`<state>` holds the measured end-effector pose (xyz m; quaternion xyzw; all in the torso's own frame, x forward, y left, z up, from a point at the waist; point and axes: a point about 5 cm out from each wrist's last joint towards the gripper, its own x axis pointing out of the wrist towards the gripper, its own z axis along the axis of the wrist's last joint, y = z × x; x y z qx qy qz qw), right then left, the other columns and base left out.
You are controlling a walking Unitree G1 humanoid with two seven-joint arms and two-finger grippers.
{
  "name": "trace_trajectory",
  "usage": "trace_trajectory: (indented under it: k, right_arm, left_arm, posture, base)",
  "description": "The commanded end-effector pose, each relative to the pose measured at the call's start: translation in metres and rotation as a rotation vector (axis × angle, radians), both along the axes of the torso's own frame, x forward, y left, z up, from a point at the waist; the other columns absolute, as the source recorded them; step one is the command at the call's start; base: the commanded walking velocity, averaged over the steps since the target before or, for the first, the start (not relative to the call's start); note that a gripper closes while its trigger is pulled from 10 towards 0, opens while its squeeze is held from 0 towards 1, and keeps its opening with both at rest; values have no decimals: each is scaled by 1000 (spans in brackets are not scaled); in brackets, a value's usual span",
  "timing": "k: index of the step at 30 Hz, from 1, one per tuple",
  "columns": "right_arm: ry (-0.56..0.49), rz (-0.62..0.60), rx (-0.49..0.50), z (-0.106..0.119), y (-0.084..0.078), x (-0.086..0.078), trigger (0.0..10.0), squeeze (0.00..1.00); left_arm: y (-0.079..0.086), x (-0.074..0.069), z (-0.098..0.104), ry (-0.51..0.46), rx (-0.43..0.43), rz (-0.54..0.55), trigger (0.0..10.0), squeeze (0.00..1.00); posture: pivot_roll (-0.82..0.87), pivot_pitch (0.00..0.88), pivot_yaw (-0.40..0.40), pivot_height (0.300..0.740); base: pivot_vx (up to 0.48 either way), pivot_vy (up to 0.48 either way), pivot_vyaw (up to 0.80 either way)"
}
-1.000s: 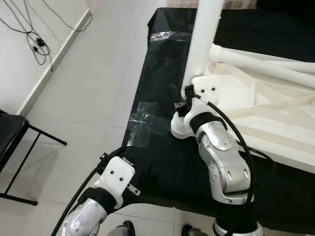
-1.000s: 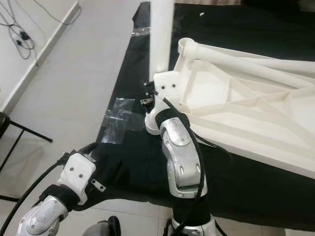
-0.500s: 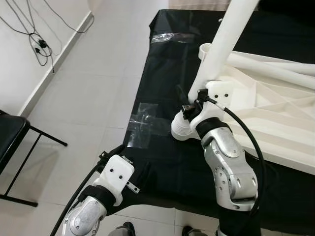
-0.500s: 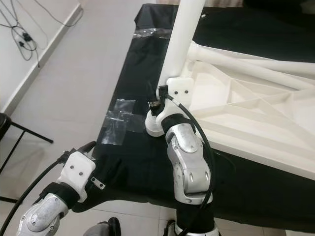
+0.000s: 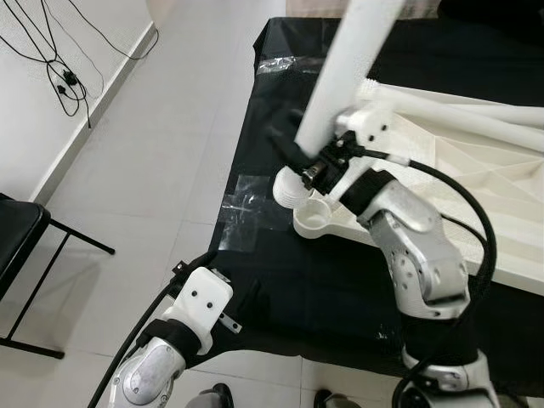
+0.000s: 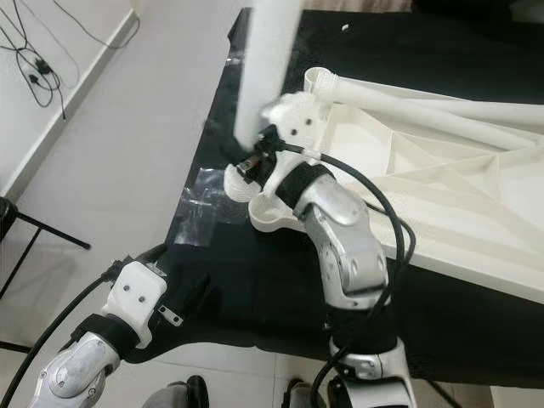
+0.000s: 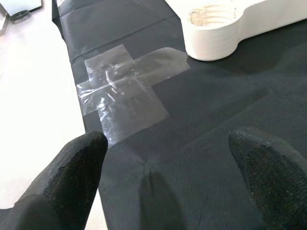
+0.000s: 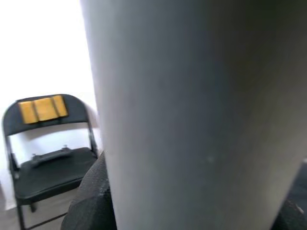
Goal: Building children table
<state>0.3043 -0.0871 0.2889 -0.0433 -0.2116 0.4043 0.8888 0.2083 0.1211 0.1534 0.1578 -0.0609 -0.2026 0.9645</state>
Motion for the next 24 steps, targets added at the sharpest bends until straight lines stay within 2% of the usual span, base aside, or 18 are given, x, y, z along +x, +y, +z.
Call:
trace_trajectory:
  k: [1, 3, 4, 6, 7, 8, 11, 12, 13, 14, 15, 16, 19, 24]
  right_arm:
    - [-28, 59, -18, 2, 6, -2, 10000, 0]
    - [-25, 83, -123, -3, 2, 13, 10000, 0]
    - [-25, 83, -123, -3, 2, 13, 10000, 0]
    - [-7, 67, -275, -13, -8, 35, 10000, 0]
    - [-7, 67, -275, -13, -8, 35, 10000, 0]
    - [2, 59, -313, -14, -13, 46, 10000, 0]
    - [14, 69, -317, -12, -17, 53, 10000, 0]
    - [34, 122, -291, -6, -20, 59, 10000, 0]
    - [34, 122, -291, -6, -20, 59, 10000, 0]
    - [55, 192, -275, -1, -21, 62, 10000, 0]
    - [62, 254, -274, 2, -23, 63, 10000, 0]
    - [62, 254, -274, 2, -23, 63, 10000, 0]
    - [70, 389, -189, 16, -31, 63, 10000, 0]
    - [61, 457, -164, 21, -39, 61, 10000, 0]
  left_arm:
    - [1, -2, -4, 17, -6, 7, 10000, 0]
    - [0, -3, -4, 18, -9, 6, 10000, 0]
    - [0, -3, -4, 18, -9, 6, 10000, 0]
    - [0, -4, -3, 20, -14, -2, 10000, 0]
    - [0, -4, -3, 20, -14, -2, 10000, 0]
    - [-1, -6, -2, 22, -18, -15, 10000, 0]
    - [-2, -7, -1, 25, -25, -29, 10000, 0]
    - [-2, -10, -1, 34, -33, -46, 10000, 0]
    - [-2, -10, -1, 34, -33, -46, 10000, 0]
    - [-2, -15, 0, 45, -40, -62, 10000, 0]
    - [-2, -18, 0, 53, -42, -72, 10000, 0]
    - [-2, -18, 0, 53, -42, -72, 10000, 0]
    - [1, -30, 3, 73, -35, -81, 10000, 0]
    - [3, -36, 3, 86, -32, -85, 10000, 0]
  posture:
    - [57, 244, 20, 740]
    - [65, 254, 22, 740]
    - [65, 254, 22, 740]
    - [71, 270, 26, 740]
    - [71, 270, 26, 740]
    - [77, 286, 29, 740]
    - [79, 288, 30, 740]
    - [90, 303, 35, 740]
    - [90, 303, 35, 740]
    - [106, 320, 41, 740]
    - [109, 323, 42, 740]
    - [109, 323, 42, 740]
    - [143, 366, 61, 740]
    - [150, 375, 68, 740]
  base:
    - [0, 0, 0]
    - [0, 0, 0]
    - [0, 0, 0]
    - [0, 0, 0]
    - [0, 0, 0]
    - [0, 0, 0]
    - [0, 0, 0]
    - [0, 0, 0]
    - [0, 0, 0]
    - [0, 0, 0]
    - [0, 0, 0]
    - [0, 0, 0]
    - [0, 0, 0]
    - [0, 0, 0]
